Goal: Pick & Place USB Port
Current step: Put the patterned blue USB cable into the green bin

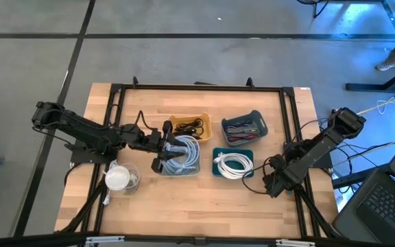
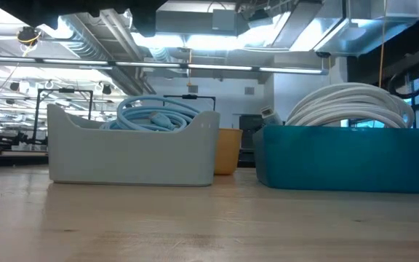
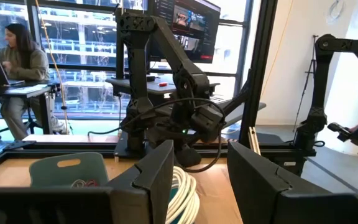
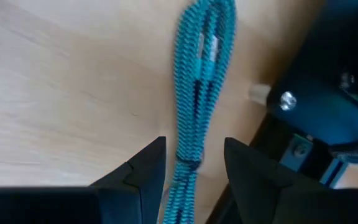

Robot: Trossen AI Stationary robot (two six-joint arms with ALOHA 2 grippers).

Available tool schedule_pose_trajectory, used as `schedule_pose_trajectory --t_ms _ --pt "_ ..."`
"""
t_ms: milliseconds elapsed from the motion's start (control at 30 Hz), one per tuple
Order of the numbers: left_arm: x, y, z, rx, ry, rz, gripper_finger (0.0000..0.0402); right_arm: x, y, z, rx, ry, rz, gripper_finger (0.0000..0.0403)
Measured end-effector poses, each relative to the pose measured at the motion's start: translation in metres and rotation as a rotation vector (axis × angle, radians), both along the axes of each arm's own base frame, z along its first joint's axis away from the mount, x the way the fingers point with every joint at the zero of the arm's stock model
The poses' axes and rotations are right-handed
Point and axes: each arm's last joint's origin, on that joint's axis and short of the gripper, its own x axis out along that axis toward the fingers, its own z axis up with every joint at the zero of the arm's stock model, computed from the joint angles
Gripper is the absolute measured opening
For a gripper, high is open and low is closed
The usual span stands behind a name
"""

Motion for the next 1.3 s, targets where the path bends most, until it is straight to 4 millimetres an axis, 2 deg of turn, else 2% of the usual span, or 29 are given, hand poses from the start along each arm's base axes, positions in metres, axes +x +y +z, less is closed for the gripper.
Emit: schedule_pose_trajectory --t_ms 333,433,567,833,1067,1300 --pt "0.000 0.000 0.000 0.000 0.000 0.000 0.0141 -0.014 0.003 -0.012 -0.002 -0.016 -0.061 0.0156" --pt "0.000 0.000 0.000 0.000 0.000 0.000 0.0141 -0.014 0.006 -0.012 0.001 -0.033 -0.048 0.0118" --pt "0.000 0.000 0.000 0.000 0.000 0.000 0.0141 -0.014 0.010 -0.010 0.004 -0.056 -0.027 0.0027" --pt "0.000 0.000 0.000 0.000 0.000 0.000 0.0141 -0.015 0.017 -0.006 0.001 -0.081 -0.011 0.0016" --pt "0.000 0.000 0.000 0.000 0.000 0.000 0.0141 -0.016 0.031 0.020 -0.060 -0.095 -0.019 0.0016" --pt "0.000 0.000 0.000 0.000 0.000 0.001 0.0141 0.000 0.045 0.059 -0.158 -0.361 0.072 0.0016"
